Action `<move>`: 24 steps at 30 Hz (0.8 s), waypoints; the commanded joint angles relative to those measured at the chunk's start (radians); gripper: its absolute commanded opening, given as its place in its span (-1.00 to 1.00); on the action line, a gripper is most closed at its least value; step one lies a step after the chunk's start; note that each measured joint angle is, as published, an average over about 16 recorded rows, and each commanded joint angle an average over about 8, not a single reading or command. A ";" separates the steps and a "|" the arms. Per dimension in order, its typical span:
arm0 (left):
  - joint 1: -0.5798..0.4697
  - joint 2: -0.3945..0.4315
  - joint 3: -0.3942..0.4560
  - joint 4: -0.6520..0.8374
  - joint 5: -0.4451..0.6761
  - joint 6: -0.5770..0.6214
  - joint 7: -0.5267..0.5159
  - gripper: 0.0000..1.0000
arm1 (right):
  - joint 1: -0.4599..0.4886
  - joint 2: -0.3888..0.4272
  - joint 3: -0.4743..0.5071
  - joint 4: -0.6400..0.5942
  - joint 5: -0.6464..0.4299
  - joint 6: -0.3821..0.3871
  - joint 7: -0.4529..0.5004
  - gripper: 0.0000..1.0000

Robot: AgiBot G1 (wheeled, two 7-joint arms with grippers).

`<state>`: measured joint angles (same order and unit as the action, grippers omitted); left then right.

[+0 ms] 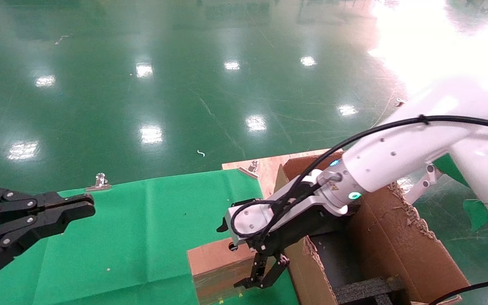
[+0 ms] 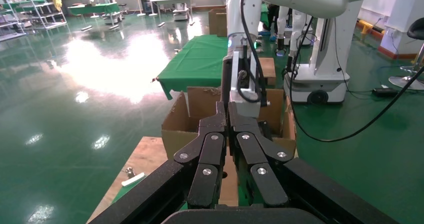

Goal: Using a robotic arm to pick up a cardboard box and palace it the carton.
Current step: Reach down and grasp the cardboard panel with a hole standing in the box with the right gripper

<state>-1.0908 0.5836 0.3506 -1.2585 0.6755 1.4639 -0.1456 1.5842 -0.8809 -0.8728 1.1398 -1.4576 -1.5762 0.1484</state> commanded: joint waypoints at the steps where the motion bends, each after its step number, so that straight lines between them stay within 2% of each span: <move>1: 0.000 0.000 0.000 0.000 0.000 0.000 0.000 -1.00 | 0.019 -0.019 -0.030 -0.013 -0.022 0.001 -0.002 1.00; 2: 0.000 0.000 0.000 0.000 0.000 0.000 0.000 -1.00 | 0.028 -0.027 -0.044 -0.016 -0.033 0.001 -0.006 1.00; 3: 0.000 0.000 0.000 0.000 0.000 0.000 0.000 -0.88 | 0.036 -0.034 -0.058 -0.017 -0.045 0.001 -0.010 1.00; 10: 0.000 0.000 0.000 0.000 0.000 0.000 0.000 0.87 | 0.072 -0.065 -0.132 -0.022 -0.092 0.008 -0.035 1.00; 11: 0.000 0.000 0.000 0.000 0.000 0.000 0.000 1.00 | 0.075 -0.067 -0.138 -0.023 -0.094 0.009 -0.038 0.87; 13: 0.000 0.000 0.000 0.000 0.000 0.000 0.000 1.00 | 0.079 -0.072 -0.148 -0.025 -0.099 0.011 -0.043 0.50; 18: 0.000 0.000 0.000 0.000 0.000 0.000 0.000 1.00 | 0.088 -0.079 -0.166 -0.030 -0.109 0.018 -0.050 -0.75; 21: 0.000 0.000 0.000 0.000 -0.001 0.000 0.000 1.00 | 0.090 -0.081 -0.169 -0.030 -0.113 0.020 -0.051 -1.00; 24: 0.000 0.000 0.000 0.000 -0.001 0.000 0.000 1.00 | 0.089 -0.080 -0.167 -0.029 -0.112 0.020 -0.051 -1.00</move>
<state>-1.0906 0.5834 0.3506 -1.2581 0.6749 1.4635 -0.1454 1.6725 -0.9606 -1.0392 1.1106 -1.5684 -1.5572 0.0974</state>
